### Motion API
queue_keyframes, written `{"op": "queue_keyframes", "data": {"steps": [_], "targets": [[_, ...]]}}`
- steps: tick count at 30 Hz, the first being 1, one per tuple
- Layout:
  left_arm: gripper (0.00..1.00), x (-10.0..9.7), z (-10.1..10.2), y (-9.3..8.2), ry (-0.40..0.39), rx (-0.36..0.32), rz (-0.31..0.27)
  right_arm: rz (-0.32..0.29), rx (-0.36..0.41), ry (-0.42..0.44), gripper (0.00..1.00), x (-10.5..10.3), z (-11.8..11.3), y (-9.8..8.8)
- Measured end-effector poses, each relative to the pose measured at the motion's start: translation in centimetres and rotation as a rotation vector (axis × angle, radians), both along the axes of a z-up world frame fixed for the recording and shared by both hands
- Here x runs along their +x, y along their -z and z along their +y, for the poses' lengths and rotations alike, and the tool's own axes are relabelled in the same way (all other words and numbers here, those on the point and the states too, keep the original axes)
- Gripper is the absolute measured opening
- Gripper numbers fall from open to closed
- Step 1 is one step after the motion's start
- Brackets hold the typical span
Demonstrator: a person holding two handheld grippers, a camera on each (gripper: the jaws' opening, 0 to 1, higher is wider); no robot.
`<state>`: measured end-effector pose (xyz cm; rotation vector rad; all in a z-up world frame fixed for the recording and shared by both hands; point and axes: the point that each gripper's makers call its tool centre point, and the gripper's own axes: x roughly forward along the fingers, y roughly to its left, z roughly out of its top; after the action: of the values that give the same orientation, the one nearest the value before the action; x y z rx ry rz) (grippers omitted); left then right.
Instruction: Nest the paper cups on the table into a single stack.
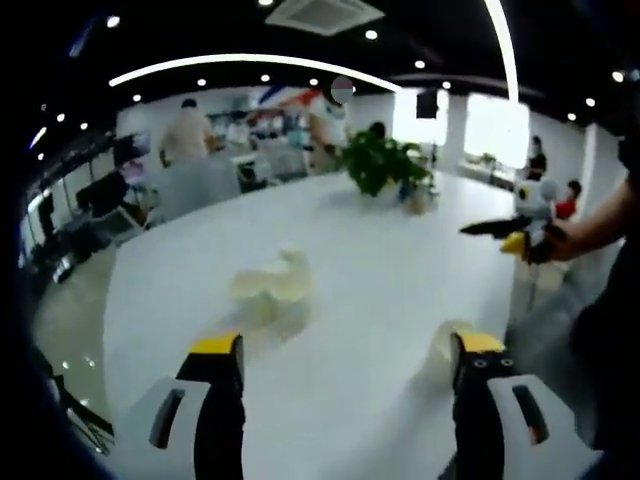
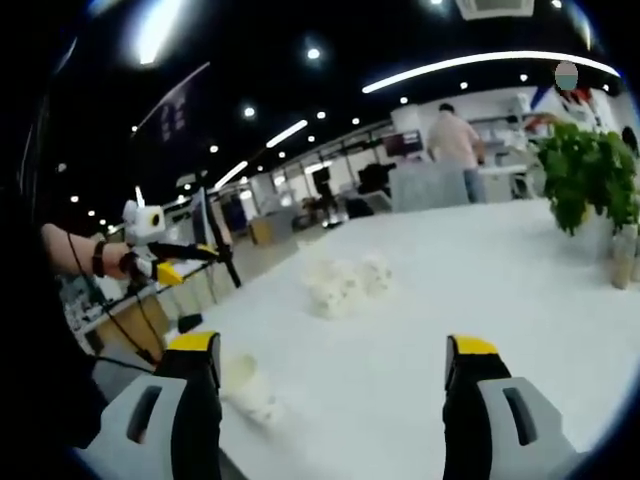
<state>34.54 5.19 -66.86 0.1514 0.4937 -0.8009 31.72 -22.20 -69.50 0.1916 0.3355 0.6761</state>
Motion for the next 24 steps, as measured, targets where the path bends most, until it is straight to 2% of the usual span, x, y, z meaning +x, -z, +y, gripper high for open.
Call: {"op": "queue_keyframes", "data": {"steps": [2,5,9,12,20,24], "targets": [[0.95,0.1,0.5,0.1,-0.021,0.004,-0.017,0.000,-0.001,-0.002,0.91,0.1,0.1,0.0],[1.00,0.0,0.9,0.3,-0.039,-0.007,-0.006,0.002,0.006,-0.003,0.93,0.3,0.3,-0.2],[1.00,-0.1,1.2,-0.2,-0.054,-0.040,-0.025,-0.005,0.014,0.002,0.95,0.8,0.6,-0.5],[1.00,-0.1,1.4,-0.3,-0.059,-0.040,-0.027,-0.002,0.017,-0.008,0.95,1.1,1.2,-0.6],[1.00,0.2,1.4,-0.1,-0.055,-0.023,-0.035,-0.002,0.023,-0.047,0.97,2.0,2.7,-1.4],[1.00,0.3,1.1,0.2,-0.039,0.019,-0.064,-0.023,0.012,-0.076,0.97,3.2,3.6,-2.3]]}}
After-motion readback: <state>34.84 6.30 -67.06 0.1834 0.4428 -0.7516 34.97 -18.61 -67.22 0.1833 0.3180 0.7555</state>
